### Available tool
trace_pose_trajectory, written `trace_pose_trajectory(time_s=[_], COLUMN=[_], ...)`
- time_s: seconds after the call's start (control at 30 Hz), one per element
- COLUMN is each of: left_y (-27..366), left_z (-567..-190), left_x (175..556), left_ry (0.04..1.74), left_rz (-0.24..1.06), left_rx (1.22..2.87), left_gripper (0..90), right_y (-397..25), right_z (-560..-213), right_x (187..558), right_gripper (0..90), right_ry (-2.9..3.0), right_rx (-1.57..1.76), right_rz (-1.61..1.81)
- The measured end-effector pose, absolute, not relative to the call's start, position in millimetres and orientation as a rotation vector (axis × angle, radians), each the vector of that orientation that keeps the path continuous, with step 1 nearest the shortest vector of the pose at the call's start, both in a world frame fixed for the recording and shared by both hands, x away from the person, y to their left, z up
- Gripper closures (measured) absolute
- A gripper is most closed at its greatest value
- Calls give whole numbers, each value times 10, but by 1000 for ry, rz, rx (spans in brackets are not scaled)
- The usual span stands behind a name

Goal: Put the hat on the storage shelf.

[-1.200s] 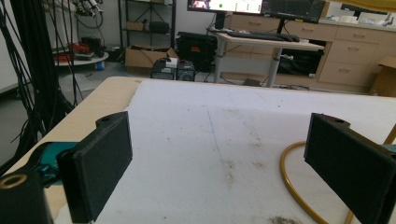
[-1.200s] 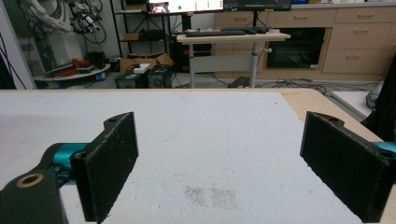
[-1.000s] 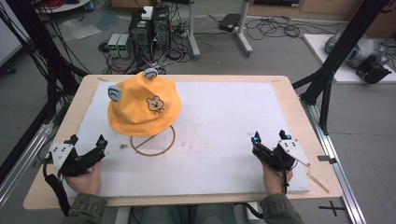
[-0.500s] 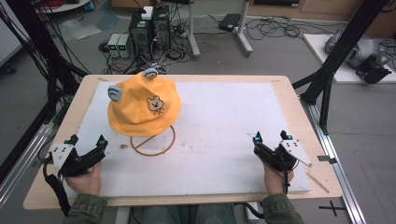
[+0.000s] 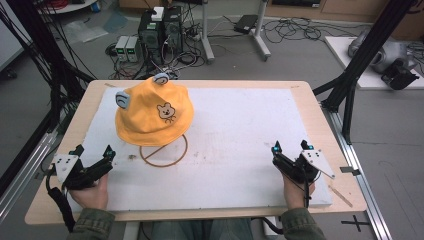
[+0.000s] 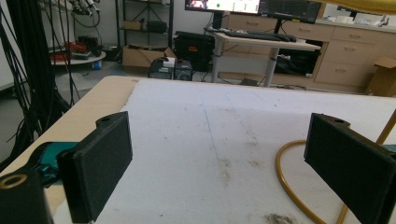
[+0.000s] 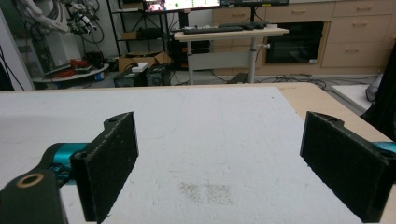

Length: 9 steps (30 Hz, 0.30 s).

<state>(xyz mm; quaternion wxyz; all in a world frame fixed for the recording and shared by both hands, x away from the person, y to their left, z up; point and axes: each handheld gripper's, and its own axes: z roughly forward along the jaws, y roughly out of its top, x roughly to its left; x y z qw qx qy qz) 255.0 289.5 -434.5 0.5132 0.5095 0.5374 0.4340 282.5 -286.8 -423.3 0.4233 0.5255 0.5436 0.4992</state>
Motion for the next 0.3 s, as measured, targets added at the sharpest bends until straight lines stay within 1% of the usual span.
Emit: trace_pose_trajectory(time_s=[0.3], left_y=[2912], left_z=[-4367], left_x=[2559], left_ry=[1298], left_rz=[1033], left_rx=[1233], left_gripper=[81], right_y=[-2893], right_z=[-4258], right_x=[2848], right_gripper=[111], right_ry=[1364], right_rx=[1318], right_rz=[1238])
